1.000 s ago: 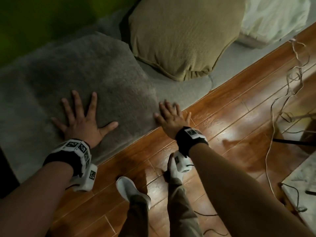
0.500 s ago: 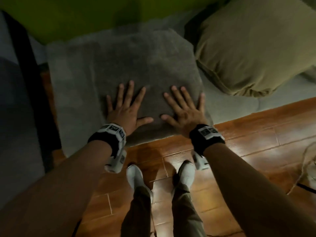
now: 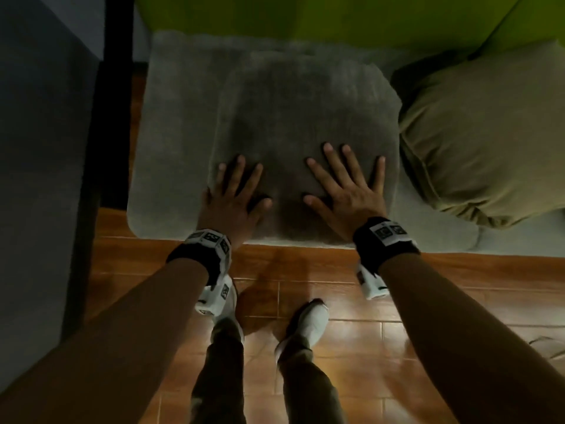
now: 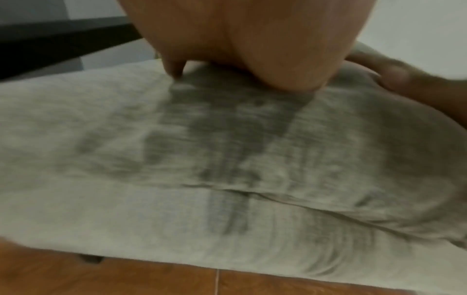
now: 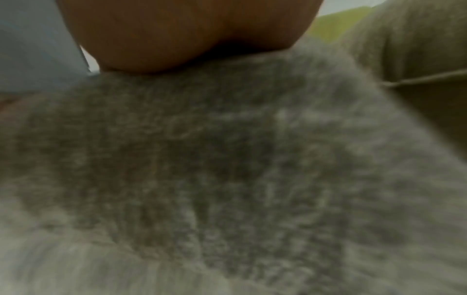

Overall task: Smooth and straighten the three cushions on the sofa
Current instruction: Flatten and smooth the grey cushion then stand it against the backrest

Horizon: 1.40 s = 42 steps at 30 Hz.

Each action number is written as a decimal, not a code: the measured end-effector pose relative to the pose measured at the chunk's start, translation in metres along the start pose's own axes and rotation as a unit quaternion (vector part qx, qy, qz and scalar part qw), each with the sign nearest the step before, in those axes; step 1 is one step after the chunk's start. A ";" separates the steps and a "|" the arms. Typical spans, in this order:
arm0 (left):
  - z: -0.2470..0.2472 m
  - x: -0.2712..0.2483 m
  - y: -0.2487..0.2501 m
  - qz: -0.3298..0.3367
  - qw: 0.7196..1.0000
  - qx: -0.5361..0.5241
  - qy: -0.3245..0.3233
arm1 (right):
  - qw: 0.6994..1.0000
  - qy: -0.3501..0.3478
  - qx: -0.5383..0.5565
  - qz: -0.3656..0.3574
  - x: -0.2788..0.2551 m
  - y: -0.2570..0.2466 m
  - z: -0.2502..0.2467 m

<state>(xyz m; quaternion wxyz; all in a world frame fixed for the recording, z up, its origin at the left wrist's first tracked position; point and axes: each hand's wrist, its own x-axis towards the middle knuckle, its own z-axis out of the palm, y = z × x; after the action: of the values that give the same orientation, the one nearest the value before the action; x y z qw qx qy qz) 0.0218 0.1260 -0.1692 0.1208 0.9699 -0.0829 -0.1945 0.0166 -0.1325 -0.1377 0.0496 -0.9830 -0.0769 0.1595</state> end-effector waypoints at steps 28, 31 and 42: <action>-0.007 -0.087 -0.068 -0.253 0.923 -0.288 -0.039 | 0.980 0.058 -0.067 -0.177 -0.022 -0.044 -0.016; -0.034 -0.082 -0.048 -0.198 0.936 -0.268 0.110 | 0.980 0.158 0.057 -0.104 -0.036 -0.041 -0.028; -0.013 0.006 0.021 0.037 0.997 0.006 -0.065 | 0.980 -0.074 0.127 0.137 -0.041 0.019 0.025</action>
<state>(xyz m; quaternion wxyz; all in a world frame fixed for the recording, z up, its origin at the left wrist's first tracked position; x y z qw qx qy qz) 0.0301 0.1076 -0.1538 0.1167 0.9521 -0.1278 -0.2521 -0.0269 -0.1565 -0.1514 0.1461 -0.9554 0.0758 0.2453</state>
